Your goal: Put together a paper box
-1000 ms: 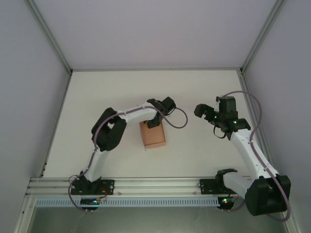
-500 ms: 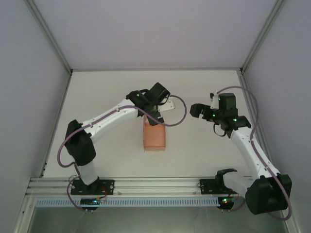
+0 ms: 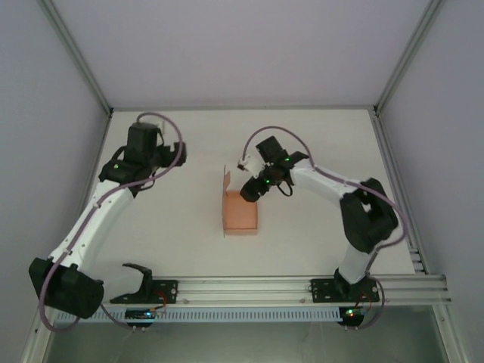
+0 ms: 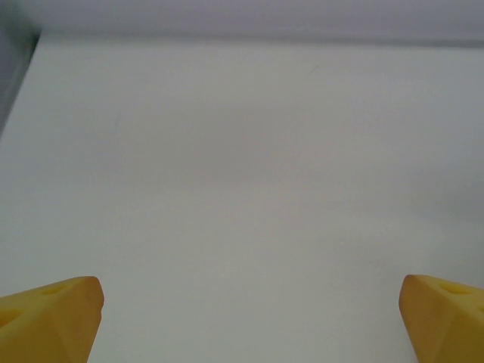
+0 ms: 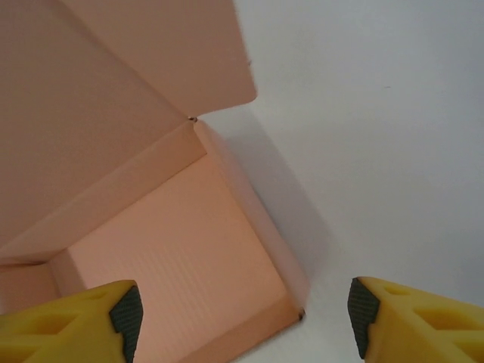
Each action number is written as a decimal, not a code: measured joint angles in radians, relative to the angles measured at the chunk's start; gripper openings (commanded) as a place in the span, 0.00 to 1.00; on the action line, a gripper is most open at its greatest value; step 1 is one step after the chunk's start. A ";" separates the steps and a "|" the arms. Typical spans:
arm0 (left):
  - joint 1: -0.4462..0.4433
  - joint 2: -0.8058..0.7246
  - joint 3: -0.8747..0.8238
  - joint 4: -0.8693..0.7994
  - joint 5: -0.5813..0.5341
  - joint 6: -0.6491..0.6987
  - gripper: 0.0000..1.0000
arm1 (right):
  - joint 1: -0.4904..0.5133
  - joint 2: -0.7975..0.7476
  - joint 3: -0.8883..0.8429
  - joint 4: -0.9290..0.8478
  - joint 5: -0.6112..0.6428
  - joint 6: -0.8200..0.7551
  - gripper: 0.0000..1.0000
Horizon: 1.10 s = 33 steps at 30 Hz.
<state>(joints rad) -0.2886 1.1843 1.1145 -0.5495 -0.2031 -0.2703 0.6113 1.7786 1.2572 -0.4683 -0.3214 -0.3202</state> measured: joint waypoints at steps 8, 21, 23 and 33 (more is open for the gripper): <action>0.099 -0.056 -0.227 -0.048 0.030 -0.170 1.00 | 0.042 0.156 0.062 0.018 0.132 -0.026 0.27; 0.099 -0.026 -0.210 0.002 0.034 -0.188 1.00 | 0.080 0.080 0.009 -0.073 0.566 0.671 0.20; 0.099 -0.010 -0.208 0.019 0.048 -0.187 1.00 | 0.103 0.071 0.012 -0.150 0.598 0.792 0.21; 0.088 0.026 -0.204 0.148 0.273 -0.086 1.00 | 0.175 0.053 0.028 -0.335 0.643 1.052 0.36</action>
<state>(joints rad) -0.2005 1.2102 0.9100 -0.4019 0.0700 -0.3565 0.7864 1.8313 1.2854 -0.8028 0.3218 0.7319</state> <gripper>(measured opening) 0.994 0.292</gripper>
